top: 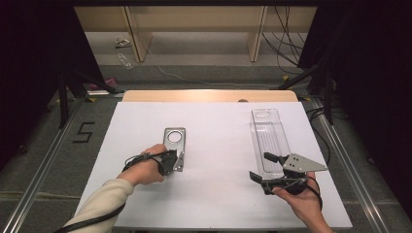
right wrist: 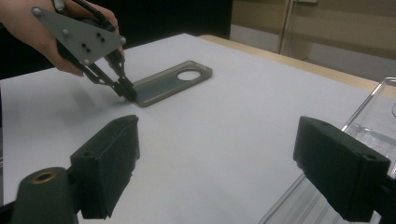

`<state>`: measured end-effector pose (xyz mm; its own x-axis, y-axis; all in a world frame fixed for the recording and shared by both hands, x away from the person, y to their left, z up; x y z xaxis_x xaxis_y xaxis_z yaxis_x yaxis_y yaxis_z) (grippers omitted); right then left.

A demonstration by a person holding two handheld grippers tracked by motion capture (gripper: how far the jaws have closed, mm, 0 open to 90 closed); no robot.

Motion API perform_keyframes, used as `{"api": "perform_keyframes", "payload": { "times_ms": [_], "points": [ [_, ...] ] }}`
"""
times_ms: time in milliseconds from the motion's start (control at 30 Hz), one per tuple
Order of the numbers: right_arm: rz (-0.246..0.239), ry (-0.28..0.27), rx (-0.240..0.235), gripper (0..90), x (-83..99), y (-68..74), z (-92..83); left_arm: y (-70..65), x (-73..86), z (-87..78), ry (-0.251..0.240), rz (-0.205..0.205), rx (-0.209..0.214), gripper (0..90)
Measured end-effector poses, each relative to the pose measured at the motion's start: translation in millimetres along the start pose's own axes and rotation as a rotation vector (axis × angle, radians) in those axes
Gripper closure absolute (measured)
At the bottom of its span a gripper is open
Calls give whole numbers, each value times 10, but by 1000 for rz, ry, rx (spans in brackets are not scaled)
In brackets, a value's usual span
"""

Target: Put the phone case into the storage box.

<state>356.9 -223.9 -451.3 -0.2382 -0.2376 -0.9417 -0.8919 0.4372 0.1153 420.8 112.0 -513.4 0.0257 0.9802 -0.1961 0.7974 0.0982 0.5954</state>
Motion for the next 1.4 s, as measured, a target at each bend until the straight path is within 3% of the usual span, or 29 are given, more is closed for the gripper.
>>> {"api": "perform_keyframes", "payload": {
  "times_ms": [67,600,933,1400],
  "points": [
    [0,1,0,157,0,0,-1,6,0,-4,-6,17,-8,871],
    [0,5,-1,157,9,-4,10,-96,31,-106,-63,-4,-67,882],
    [-3,6,-1,157,9,-5,9,-71,-47,-267,-96,-7,-103,883],
    [-2,3,-3,157,4,-7,8,-89,-158,-402,-128,-2,-112,883]
  ]
}}
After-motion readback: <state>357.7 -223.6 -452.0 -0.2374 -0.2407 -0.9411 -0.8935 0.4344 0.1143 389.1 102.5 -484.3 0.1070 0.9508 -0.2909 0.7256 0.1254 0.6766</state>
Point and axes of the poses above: each handheld gripper's, and its own axes: z roughly forward along the jaws, x roughly out of its underside, y roughly to its left, the point moved 5 cm from there along z, roughly forward along the jaws, and after that the axes turned 15 degrees about -x, right-handed, at the moved point
